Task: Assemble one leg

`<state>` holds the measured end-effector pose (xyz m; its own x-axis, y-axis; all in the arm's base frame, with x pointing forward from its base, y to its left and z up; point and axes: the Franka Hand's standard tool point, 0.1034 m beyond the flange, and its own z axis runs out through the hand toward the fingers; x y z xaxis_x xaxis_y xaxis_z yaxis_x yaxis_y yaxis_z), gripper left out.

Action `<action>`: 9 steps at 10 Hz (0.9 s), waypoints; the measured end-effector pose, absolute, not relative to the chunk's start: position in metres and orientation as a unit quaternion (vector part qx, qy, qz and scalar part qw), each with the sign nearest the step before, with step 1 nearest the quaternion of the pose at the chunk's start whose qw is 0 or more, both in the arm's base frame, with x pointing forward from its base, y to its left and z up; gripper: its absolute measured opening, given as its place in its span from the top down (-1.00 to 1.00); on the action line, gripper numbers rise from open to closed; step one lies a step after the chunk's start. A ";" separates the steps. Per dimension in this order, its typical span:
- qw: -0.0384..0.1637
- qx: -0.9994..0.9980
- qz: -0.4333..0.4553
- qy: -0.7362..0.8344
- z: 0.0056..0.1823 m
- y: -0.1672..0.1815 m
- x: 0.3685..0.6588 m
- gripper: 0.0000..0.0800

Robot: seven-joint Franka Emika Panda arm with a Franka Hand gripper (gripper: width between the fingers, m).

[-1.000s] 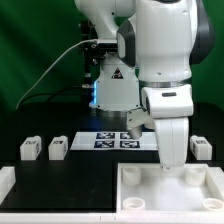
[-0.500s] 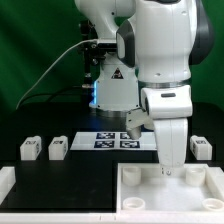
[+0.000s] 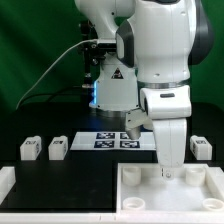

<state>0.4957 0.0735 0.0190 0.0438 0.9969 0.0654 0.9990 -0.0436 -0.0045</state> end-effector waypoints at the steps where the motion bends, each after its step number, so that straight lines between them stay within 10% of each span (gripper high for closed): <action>1: 0.024 -0.722 -0.022 -0.691 0.019 0.073 0.496 -0.62; 9: 0.037 -0.912 -0.031 -0.407 0.047 0.126 0.465 -0.62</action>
Offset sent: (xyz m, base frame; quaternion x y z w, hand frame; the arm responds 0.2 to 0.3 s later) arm 0.0000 0.0000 0.0000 0.0000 0.0000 0.0899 0.9960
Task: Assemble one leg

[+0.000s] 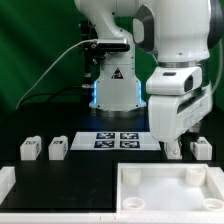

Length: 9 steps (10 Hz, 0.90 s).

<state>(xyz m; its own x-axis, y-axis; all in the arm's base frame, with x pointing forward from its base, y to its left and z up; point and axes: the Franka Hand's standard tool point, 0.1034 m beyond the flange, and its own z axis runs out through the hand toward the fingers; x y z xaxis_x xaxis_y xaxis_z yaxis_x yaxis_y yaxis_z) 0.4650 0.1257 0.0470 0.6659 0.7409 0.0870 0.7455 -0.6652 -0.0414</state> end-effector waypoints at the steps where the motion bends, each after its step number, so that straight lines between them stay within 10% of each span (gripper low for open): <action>1: 0.047 -0.942 -0.028 -0.330 0.047 0.137 0.462 -0.62; 9: 0.046 -0.998 0.049 -0.005 0.056 0.187 0.440 -0.62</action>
Offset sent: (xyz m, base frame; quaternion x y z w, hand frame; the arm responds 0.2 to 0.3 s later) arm 0.0000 0.0000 0.0000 0.0000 0.0000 0.2667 0.9638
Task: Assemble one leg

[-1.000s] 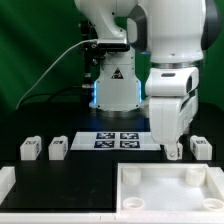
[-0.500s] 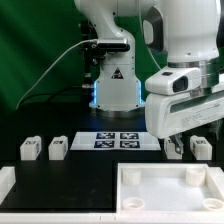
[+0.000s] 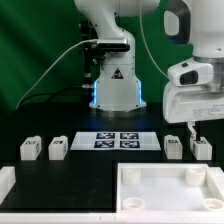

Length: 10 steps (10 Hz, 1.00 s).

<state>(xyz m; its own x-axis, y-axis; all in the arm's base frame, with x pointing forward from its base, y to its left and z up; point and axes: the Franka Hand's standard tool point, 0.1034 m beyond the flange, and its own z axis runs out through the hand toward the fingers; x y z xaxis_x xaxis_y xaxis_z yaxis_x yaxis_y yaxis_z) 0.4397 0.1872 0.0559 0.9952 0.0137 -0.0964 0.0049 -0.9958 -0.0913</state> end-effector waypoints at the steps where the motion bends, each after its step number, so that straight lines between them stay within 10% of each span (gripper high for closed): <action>1: 0.046 -0.997 0.054 -0.026 0.051 0.187 0.434 -0.62; 5: 0.054 -0.973 0.215 -0.069 0.051 0.170 0.425 -0.62; 10: 0.004 -0.900 0.432 -0.053 0.037 0.183 0.397 -0.62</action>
Offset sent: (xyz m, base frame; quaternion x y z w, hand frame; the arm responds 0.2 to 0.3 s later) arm 0.0000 0.0000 0.0000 0.0000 -0.1790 0.0000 0.9838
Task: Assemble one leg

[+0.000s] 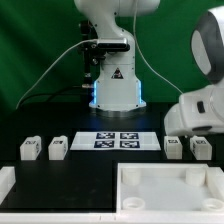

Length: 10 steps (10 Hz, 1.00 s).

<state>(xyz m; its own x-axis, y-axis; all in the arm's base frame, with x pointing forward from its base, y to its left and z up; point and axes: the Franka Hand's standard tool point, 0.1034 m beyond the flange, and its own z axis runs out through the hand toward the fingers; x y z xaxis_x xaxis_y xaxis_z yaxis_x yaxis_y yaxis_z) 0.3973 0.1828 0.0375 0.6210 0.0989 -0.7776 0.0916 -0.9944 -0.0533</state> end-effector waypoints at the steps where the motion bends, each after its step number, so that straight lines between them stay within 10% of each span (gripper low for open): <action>1: 0.004 -0.901 0.431 -0.053 0.039 0.182 0.398 -0.62; 10: 0.002 -0.891 0.451 -0.055 0.012 0.184 0.379 -0.62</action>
Offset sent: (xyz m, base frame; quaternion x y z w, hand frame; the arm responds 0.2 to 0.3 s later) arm 0.0000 0.0000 0.0000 0.0000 0.0000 0.0000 1.0000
